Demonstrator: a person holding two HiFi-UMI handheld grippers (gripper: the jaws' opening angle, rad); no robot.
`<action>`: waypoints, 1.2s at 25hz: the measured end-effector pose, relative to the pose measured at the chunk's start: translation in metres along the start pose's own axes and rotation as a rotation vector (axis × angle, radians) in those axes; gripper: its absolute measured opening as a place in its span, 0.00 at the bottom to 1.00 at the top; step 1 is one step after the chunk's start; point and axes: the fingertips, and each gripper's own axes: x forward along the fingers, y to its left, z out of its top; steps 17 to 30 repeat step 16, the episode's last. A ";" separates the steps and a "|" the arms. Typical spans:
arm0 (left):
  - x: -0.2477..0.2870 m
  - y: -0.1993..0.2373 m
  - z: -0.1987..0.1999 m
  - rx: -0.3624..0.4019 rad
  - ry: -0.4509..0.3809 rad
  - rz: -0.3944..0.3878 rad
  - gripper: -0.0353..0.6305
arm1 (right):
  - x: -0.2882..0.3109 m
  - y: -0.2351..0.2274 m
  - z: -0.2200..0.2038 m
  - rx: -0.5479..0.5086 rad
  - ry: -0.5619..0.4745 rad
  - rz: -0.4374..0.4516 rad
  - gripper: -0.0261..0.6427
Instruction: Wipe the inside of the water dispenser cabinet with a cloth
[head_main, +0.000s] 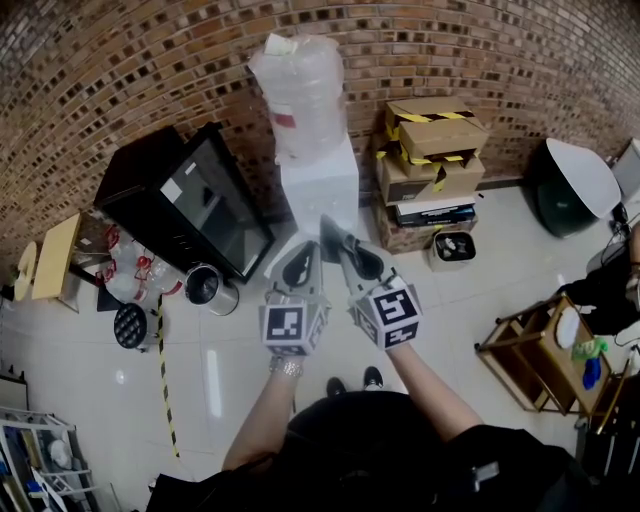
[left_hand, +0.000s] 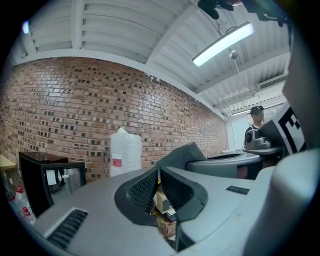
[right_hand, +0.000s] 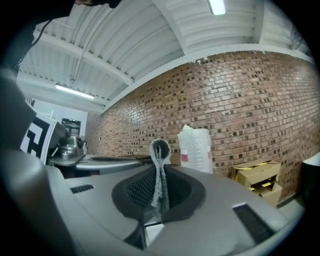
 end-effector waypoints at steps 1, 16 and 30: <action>0.000 0.000 0.000 -0.001 -0.001 0.002 0.09 | 0.000 0.000 0.000 -0.001 0.001 0.002 0.08; 0.004 -0.007 0.001 0.012 -0.019 0.002 0.09 | -0.002 -0.006 -0.006 0.006 0.014 0.004 0.08; 0.004 -0.007 0.001 0.012 -0.019 0.002 0.09 | -0.002 -0.006 -0.006 0.006 0.014 0.004 0.08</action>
